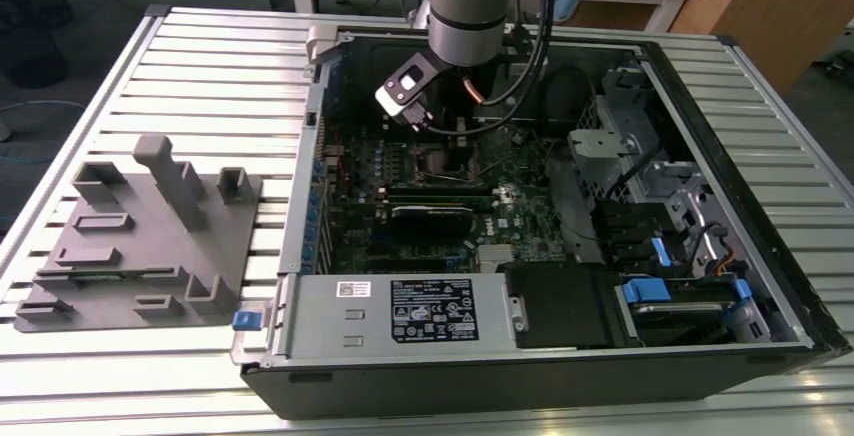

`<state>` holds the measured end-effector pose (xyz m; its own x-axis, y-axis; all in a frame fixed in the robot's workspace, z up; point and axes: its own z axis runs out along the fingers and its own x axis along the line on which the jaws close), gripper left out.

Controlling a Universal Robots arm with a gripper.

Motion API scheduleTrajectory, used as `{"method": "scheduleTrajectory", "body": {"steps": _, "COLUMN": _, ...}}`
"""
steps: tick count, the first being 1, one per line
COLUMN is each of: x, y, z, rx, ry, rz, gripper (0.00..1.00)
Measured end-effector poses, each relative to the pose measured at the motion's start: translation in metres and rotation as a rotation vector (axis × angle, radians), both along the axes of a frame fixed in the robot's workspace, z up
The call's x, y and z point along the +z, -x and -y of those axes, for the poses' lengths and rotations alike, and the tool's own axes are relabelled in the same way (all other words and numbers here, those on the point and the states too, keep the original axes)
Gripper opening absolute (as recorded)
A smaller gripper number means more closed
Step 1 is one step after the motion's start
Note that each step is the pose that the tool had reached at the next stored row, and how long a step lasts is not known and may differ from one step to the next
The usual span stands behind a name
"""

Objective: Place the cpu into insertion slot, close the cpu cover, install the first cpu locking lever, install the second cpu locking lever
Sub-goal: 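Place the cpu into insertion slot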

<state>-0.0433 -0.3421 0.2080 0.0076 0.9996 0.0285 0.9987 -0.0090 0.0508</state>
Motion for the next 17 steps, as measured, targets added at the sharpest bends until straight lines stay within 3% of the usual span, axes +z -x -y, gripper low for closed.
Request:
{"method": "scheduleTrajectory", "body": {"steps": 2, "x": 0.0001, "y": 0.0, "z": 0.0, "rx": 0.0, "ry": 0.0, "rz": 0.0, "gripper": 0.41}}
{"method": "scheduleTrajectory", "body": {"steps": 6, "x": 0.0002, "y": 0.0, "z": 0.0, "rx": 0.0, "ry": 0.0, "rz": 0.0, "gripper": 0.29}}
{"method": "scheduleTrajectory", "body": {"steps": 9, "x": 0.0003, "y": 0.0, "z": 0.0, "rx": 0.0, "ry": 0.0, "rz": 0.0, "gripper": 0.11}}
{"method": "scheduleTrajectory", "body": {"steps": 17, "x": 0.0007, "y": 0.0001, "z": -0.0003, "rx": 0.0, "ry": 0.0003, "rz": -0.0002, "gripper": 0.1}}
